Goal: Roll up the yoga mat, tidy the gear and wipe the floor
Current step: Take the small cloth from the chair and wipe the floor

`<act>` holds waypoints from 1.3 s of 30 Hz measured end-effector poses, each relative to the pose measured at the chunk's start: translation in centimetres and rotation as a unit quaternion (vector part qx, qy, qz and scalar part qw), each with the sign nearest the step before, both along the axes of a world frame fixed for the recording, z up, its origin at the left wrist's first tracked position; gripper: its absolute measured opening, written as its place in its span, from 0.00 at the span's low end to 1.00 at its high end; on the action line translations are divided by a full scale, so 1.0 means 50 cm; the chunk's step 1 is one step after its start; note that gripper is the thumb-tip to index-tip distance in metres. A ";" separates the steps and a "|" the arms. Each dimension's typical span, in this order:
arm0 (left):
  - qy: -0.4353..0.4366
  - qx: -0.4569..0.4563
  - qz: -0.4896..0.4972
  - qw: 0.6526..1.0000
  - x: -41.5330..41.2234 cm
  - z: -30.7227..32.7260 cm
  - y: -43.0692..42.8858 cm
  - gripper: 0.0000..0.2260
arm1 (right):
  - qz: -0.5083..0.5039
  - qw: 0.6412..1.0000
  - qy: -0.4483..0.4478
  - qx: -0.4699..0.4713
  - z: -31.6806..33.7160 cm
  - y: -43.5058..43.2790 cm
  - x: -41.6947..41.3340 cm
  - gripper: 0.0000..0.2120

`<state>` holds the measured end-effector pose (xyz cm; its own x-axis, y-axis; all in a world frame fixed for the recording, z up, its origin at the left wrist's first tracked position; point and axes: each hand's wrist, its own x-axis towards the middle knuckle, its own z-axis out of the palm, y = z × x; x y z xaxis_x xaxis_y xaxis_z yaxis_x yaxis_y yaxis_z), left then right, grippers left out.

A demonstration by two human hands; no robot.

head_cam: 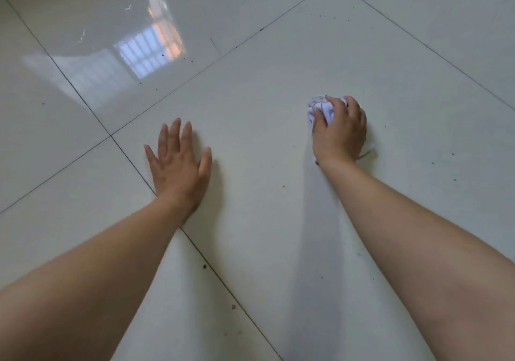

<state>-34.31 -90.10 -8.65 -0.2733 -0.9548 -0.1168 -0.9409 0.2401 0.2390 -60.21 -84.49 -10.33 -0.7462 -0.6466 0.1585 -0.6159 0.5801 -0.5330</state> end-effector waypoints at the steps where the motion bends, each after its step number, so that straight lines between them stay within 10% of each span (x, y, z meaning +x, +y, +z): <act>1: -0.014 0.003 0.005 1.000 0.004 -0.007 -0.024 0.28 | 0.005 1.000 -0.001 0.003 -0.001 -0.014 -0.003 0.17; 8: -0.004 -0.007 0.006 1.000 0.007 -0.018 -0.046 0.30 | 0.272 0.961 0.032 -0.023 -0.004 -0.100 0.107 0.16; 27: 0.065 0.016 -0.010 0.998 0.052 0.019 -0.134 0.26 | 0.307 0.951 0.039 0.011 0.005 -0.306 0.237 0.18; 39: -0.029 -0.016 0.292 0.956 0.236 -0.039 -0.420 0.35 | 0.316 0.949 0.014 -0.012 -0.004 -0.384 0.261 0.18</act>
